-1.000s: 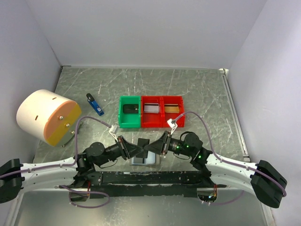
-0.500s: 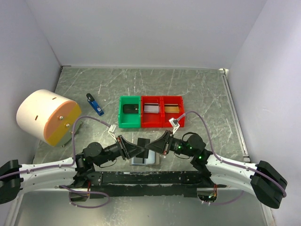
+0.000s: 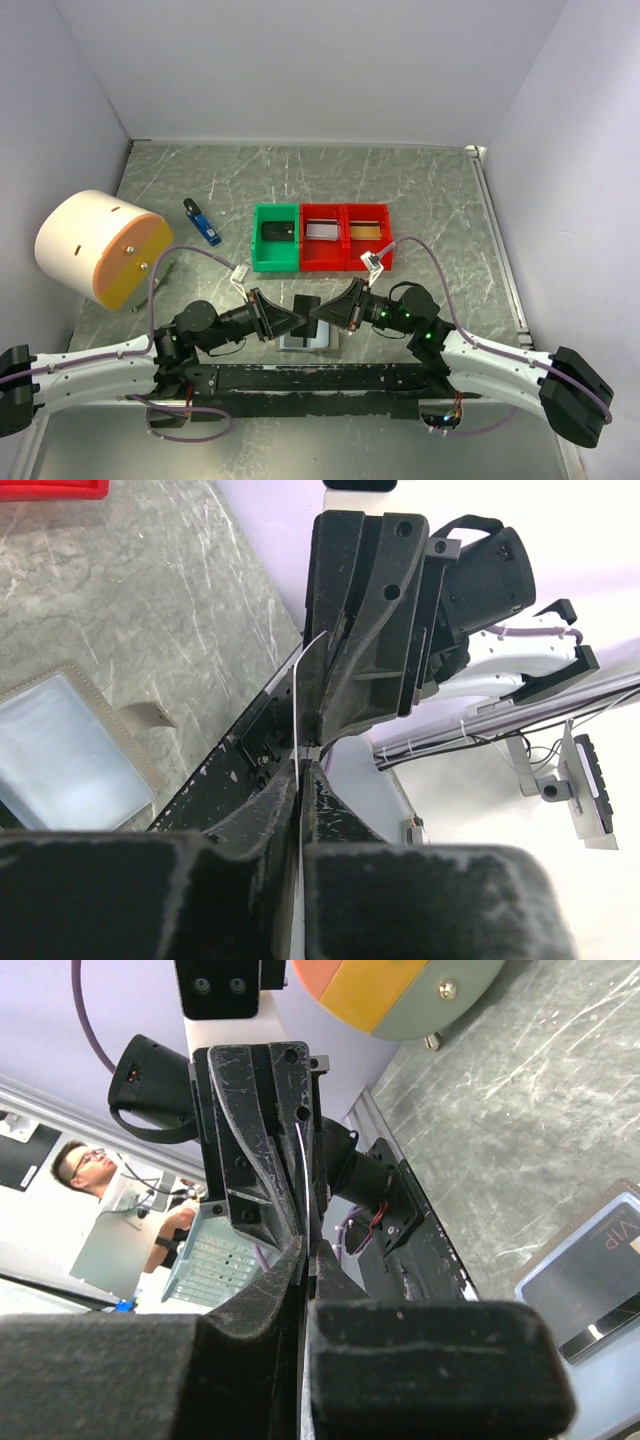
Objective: Take the credit cards out of the card holder
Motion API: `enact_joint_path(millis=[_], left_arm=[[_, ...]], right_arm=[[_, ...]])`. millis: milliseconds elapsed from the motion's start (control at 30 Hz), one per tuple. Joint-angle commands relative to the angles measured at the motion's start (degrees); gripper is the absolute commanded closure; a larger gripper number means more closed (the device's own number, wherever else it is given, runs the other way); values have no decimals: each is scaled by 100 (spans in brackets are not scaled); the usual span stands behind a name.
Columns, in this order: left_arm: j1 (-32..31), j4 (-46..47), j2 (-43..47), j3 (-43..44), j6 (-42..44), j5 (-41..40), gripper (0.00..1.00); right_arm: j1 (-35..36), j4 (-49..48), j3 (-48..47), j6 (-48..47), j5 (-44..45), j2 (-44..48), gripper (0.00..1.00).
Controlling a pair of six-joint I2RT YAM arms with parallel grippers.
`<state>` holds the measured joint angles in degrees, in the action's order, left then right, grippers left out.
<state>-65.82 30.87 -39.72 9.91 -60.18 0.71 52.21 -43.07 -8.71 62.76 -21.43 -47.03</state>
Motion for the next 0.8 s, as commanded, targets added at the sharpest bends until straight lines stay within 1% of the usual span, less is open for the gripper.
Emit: enact_joint_path(millis=[0,167,233,333,367,433,533,567,633,667,700,733,767], left_arm=[[1,10,-55,59,123,220,92],[6,513,-271,-51,54,303,93],[3,657,-333,-89,38,311,93],[2,759,-396,-111,26,324,93],[6,784,-409,-119,25,330,93],[8,761,-407,-121,28,308,93],[0,712,-296,-150,21,242,93],[5,597,-240,-151,24,194,91],[3,105,-80,-77,36,15,76],[7,-261,14,14,75,-98,64],[8,-805,90,144,121,-255,51],[2,-1520,157,349,172,-449,40],[5,-2256,179,616,207,-730,32]], right_arm=[[18,-284,36,-19,-99,-65,100],[32,-530,-21,-32,-401,-333,87],[37,-658,-25,-16,-483,-437,84],[42,-802,2,16,-492,-529,84],[41,-801,-1,12,-482,-534,84],[38,-736,-1,-1,-441,-509,89],[40,-662,-5,-46,-417,-422,99],[42,-576,-5,-57,-366,-364,100],[41,-220,-38,-110,-183,-191,100],[43,75,-95,-192,-79,-80,100],[36,545,-203,-320,126,51,100],[43,1065,-338,-477,354,197,100],[36,1652,-495,-653,603,329,100]])
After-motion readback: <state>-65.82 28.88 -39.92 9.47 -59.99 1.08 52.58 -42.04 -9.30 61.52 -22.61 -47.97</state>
